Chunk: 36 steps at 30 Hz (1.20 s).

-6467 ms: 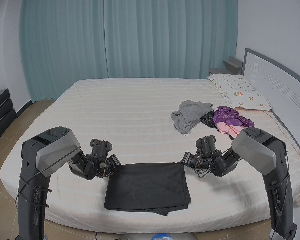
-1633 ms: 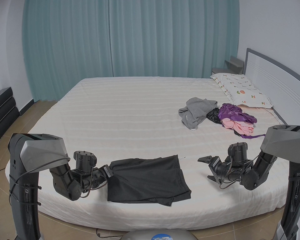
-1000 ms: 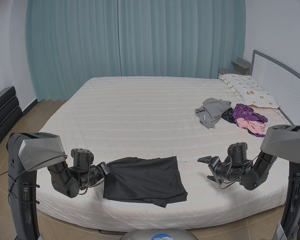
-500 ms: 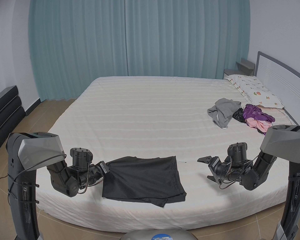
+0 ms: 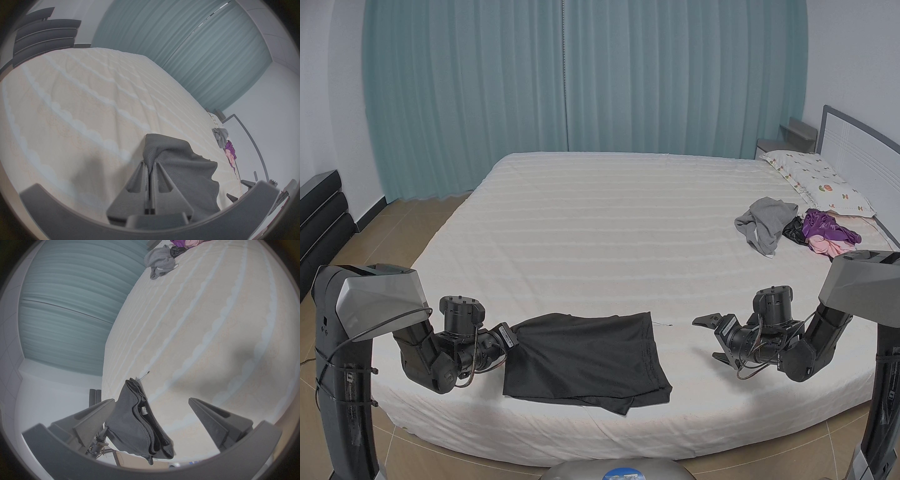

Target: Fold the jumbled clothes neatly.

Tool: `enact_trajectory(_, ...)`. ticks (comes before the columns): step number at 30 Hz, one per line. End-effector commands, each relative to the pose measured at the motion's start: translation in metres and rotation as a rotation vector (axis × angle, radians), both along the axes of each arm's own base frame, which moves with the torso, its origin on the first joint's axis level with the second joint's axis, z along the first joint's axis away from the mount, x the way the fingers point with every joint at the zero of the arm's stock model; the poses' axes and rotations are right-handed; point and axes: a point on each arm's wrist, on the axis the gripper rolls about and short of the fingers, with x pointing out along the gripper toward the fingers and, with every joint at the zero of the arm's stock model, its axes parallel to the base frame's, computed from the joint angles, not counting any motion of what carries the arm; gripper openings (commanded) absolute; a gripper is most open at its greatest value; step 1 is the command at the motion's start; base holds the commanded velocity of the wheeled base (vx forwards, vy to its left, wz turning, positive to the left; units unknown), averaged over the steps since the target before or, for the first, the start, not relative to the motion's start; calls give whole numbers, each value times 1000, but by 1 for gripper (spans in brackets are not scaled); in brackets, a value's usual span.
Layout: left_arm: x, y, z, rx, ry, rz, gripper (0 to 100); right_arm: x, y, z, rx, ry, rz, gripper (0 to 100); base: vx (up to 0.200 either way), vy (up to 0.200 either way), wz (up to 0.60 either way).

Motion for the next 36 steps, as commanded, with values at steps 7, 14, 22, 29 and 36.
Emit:
enact_trajectory(7, -4, -2, -3, -1, 14, -9, 0, 0, 0, -1, 0, 2, 1, 100, 0, 0, 0)
enact_trajectory(14, -4, -2, -3, -25, 26, 11, 0, 0, 0, -1, -1, 2, 2, 100, 0, 0, 0)
enact_trajectory(22, -4, -2, -4, -27, 30, 13, 100, 0, 0, -1, -1, 2, 2, 100, 0, 0, 0)
enact_trajectory(29, -4, -2, -4, -28, 27, 14, 100, 0, 0, 0, 0, 2, 1, 100, 0, 0, 0)
enact_trajectory(36, -1, 3, 3, -81, 21, 61, 100, 0, 0, 0, 0, 2, 1, 100, 0, 0, 0)
